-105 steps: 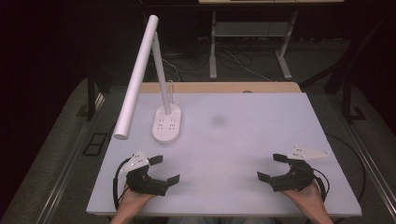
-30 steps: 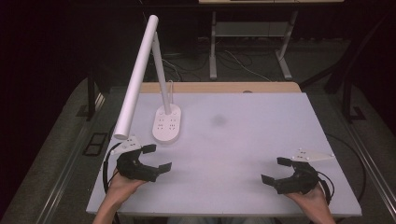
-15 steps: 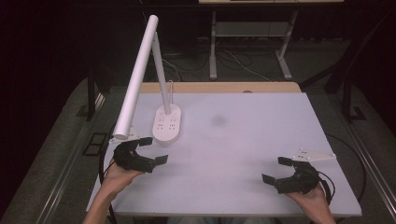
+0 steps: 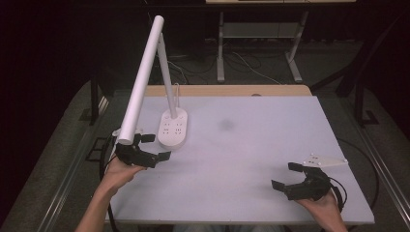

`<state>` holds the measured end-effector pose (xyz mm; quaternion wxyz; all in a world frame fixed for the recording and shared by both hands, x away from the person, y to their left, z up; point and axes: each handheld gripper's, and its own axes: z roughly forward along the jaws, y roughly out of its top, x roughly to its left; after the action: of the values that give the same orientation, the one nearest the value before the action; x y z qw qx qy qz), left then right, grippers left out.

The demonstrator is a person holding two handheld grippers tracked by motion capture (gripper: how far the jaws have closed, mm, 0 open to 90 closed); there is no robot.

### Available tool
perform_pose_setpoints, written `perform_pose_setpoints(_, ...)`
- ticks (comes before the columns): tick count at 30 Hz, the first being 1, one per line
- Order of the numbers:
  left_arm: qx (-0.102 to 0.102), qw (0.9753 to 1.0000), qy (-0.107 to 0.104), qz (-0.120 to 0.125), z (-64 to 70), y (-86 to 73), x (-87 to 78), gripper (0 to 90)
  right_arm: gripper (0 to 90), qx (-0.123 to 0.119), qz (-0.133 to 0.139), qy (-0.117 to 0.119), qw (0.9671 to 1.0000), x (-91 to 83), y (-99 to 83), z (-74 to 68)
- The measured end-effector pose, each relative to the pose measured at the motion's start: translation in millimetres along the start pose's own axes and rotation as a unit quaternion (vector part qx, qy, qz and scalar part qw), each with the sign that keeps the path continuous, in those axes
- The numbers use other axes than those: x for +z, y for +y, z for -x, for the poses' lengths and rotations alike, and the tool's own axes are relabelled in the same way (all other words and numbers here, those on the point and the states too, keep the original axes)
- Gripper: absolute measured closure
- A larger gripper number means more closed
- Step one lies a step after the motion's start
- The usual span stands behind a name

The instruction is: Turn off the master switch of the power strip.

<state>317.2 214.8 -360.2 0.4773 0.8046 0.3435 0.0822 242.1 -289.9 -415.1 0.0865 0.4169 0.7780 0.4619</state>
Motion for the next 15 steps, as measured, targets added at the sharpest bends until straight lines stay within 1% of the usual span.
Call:
perform_pose_setpoints(7,0.001,1.0,0.002,-0.006,-7.2,8.8,1.0,1.7,0.2,0.0,0.0,0.0,1.0,0.4,0.0,-0.2)
perform_pose_setpoints(11,-0.001,0.9999,0.006,-0.009,-11.8,13.6,1.2,1.8,0.2,-0.001,-0.001,0.001,1.0,0.3,-0.2,-0.3)
perform_pose_setpoints(14,0.003,0.9998,0.009,-0.015,-16.0,16.3,0.8,1.9,0.3,-0.001,-0.001,0.001,1.0,0.3,-0.3,-0.1)
perform_pose_setpoints(15,0.001,0.9998,0.009,-0.016,-17.2,17.1,1.0,1.9,0.3,0.0,-0.001,0.001,1.0,0.1,-0.3,-0.1)
